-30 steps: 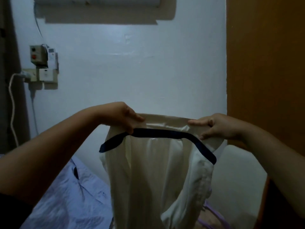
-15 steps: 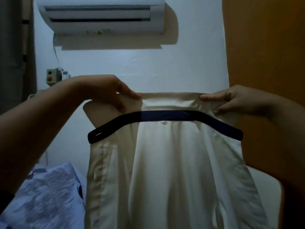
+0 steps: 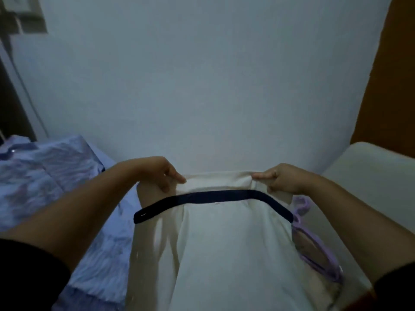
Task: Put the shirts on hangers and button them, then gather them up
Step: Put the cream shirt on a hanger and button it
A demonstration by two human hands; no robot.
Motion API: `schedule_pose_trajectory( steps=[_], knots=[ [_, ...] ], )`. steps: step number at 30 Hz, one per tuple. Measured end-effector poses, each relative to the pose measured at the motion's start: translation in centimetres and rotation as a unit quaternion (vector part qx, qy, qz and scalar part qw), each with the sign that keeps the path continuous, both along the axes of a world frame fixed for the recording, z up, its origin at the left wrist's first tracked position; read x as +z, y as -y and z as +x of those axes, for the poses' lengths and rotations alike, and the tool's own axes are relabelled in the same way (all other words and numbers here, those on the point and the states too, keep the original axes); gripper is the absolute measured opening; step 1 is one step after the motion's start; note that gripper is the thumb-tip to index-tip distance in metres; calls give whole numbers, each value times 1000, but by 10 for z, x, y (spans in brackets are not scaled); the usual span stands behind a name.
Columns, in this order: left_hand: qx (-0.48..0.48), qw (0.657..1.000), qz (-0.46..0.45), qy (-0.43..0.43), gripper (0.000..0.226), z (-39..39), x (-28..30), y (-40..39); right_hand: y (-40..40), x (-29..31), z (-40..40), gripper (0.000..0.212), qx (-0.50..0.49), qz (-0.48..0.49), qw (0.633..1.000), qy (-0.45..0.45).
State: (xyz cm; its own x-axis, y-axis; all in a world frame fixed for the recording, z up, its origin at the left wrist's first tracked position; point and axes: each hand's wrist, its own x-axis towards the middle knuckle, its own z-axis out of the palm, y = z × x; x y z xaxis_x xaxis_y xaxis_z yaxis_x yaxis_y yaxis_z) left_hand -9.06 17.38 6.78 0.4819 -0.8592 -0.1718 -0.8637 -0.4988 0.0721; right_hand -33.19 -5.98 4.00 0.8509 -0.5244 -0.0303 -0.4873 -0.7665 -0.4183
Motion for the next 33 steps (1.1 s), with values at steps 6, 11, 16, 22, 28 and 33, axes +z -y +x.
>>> schedule_pose_trajectory(
  steps=[6,11,16,22,28,33],
  knots=[
    [38,999,7,-33,44,46,-124,63,73,-131,54,63,-17,-33,991,-132],
    [94,986,-68,-121,42,56,-214,106,122,-221,83,55,11,-64,973,-219],
    [21,980,-166,-111,30,9,-280,132,121,-264,77,33,-49,-220,968,-111],
    [2,987,-162,-15,60,-62,-344,150,68,-315,72,39,-57,-197,978,41],
    [41,998,-21,-52,116,-31,-382,142,56,-361,35,109,-80,26,996,-40],
    [8,999,-45,-18,117,-34,-375,150,67,-339,19,51,-80,43,992,88]
  ],
)
